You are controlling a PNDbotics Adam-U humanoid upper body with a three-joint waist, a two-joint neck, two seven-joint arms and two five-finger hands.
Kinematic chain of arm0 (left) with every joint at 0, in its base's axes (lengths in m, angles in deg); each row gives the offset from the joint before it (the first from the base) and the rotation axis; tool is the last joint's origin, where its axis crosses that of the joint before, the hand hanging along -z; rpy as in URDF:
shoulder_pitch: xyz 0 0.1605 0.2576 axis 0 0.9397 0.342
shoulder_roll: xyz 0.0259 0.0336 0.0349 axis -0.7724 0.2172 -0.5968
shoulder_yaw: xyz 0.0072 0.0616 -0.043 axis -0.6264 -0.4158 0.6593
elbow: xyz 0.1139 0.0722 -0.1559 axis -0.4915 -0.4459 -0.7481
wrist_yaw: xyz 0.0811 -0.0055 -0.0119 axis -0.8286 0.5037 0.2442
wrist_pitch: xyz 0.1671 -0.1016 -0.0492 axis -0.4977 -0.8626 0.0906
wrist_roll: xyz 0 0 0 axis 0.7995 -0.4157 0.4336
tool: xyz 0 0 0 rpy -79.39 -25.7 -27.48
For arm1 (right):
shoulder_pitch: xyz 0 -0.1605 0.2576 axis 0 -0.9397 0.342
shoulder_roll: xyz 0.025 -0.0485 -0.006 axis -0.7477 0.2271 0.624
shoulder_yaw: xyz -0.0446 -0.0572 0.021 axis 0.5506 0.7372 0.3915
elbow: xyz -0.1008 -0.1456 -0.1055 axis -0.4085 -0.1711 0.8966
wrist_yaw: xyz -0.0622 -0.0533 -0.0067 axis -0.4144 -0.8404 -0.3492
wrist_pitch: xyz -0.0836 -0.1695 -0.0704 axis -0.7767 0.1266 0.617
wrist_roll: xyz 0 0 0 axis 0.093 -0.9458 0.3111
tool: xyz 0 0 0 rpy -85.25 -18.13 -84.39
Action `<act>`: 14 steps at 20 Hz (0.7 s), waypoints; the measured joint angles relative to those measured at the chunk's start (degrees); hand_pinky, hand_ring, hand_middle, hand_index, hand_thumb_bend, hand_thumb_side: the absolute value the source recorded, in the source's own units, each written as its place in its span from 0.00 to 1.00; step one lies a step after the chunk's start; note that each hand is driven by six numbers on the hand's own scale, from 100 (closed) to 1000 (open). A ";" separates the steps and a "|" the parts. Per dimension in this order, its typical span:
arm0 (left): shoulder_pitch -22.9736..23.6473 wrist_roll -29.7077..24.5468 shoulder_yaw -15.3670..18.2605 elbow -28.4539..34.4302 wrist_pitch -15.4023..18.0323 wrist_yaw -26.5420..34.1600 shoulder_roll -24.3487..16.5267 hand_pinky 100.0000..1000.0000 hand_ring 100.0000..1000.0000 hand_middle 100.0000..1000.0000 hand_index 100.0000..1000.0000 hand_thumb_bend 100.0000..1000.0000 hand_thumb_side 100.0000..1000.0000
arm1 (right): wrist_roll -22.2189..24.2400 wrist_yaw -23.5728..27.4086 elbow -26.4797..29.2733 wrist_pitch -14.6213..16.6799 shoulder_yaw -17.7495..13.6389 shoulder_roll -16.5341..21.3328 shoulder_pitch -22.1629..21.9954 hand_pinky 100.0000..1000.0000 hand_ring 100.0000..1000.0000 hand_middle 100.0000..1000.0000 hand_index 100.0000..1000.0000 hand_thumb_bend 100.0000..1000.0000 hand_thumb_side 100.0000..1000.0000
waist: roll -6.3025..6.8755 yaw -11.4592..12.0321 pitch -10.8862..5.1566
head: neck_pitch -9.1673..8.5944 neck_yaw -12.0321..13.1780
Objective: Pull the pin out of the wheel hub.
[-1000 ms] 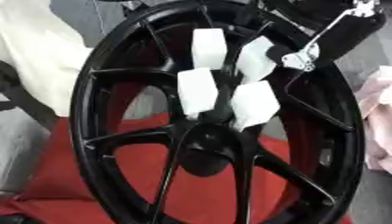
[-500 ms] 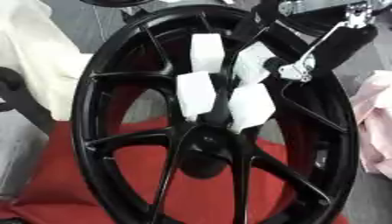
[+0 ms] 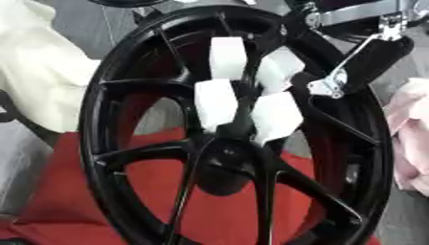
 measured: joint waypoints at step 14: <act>-0.04 -0.09 -0.32 0.00 -0.30 -0.27 0.00 0.73 0.84 0.74 0.83 0.12 1.00 | -0.03 -0.09 0.79 -0.16 -0.21 0.58 -1.39 0.90 0.92 0.73 0.85 0.00 0.17 | -0.29 0.26 0.51 | -0.04 -0.16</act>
